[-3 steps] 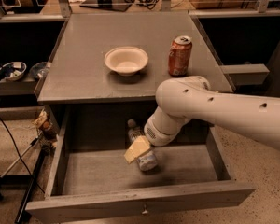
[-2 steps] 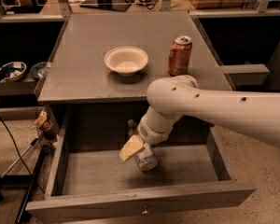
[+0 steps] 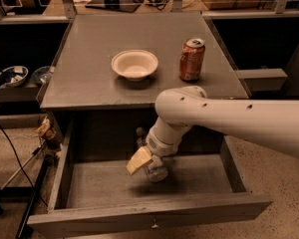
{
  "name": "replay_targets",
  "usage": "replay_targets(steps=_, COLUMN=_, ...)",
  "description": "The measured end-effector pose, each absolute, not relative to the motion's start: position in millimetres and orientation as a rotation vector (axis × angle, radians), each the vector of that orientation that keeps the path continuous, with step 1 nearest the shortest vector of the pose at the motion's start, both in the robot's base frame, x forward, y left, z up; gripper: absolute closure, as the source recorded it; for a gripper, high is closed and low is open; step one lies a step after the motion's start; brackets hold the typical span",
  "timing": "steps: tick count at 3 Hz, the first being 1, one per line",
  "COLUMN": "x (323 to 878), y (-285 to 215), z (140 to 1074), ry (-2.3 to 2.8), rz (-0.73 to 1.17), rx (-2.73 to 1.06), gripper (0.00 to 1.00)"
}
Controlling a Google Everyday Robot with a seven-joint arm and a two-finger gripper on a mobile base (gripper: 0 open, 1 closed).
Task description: Pick blue plastic bottle from top drawer and place on counter
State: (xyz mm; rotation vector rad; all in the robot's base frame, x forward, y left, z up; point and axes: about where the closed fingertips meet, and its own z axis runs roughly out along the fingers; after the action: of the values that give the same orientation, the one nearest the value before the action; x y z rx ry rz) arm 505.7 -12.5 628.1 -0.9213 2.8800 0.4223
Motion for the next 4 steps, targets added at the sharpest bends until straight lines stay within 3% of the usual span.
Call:
replay_targets(steps=1, x=505.6, y=-12.5, z=628.1, ry=2.880, rz=0.422, rx=-0.921, gripper=0.00)
replay_targets(steps=3, x=505.6, y=-12.4, z=628.1, ry=2.880, rz=0.422, rx=-0.922, gripper=0.50)
replay_targets(steps=4, x=505.6, y=-12.4, z=628.1, ry=2.880, rz=0.422, rx=-0.922, gripper=0.81)
